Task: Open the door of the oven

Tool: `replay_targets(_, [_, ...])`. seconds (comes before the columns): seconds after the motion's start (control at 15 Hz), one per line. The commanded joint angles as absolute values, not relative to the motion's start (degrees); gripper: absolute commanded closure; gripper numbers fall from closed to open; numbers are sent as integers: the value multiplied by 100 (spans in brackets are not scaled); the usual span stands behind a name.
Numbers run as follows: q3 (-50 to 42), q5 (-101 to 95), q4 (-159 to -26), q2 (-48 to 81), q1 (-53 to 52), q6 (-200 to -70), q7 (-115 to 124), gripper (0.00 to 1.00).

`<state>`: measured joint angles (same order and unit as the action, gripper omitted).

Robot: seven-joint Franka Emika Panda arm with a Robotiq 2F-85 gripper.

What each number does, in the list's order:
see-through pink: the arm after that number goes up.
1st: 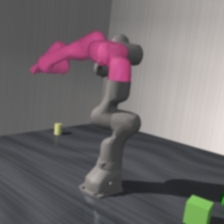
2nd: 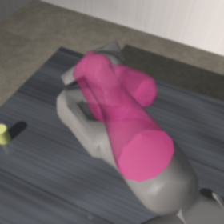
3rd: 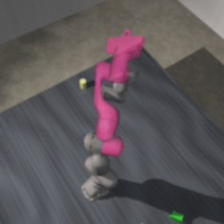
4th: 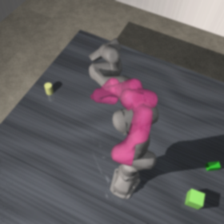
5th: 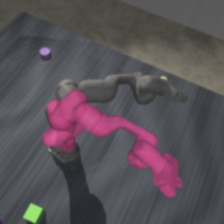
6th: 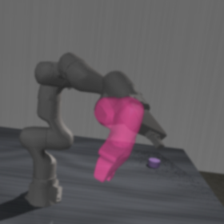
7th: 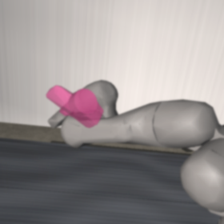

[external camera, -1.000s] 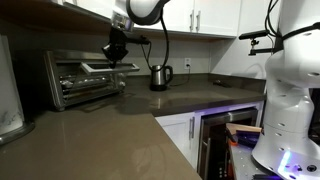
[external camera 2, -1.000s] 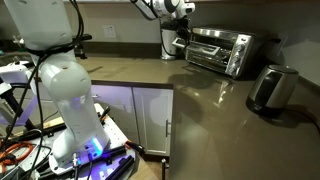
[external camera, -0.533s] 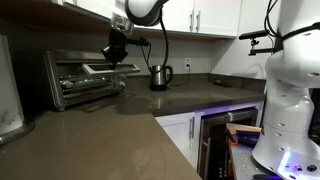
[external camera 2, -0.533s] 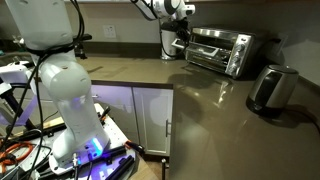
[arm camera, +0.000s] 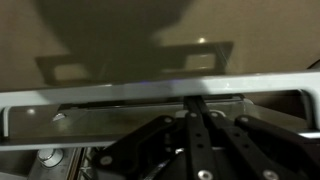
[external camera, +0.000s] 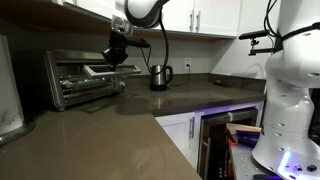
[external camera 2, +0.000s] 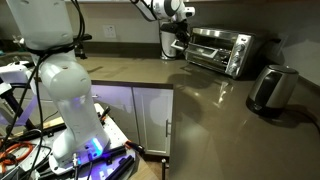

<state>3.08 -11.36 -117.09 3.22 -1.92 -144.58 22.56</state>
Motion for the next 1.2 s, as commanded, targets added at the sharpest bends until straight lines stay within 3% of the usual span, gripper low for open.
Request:
replay_targets(0.0, [253, -1004, -11768, 186, -237, -14252, 2044, 96])
replay_targets(1.13, [250, -1018, -11753, 47, -211, -13824, 2045, 96])
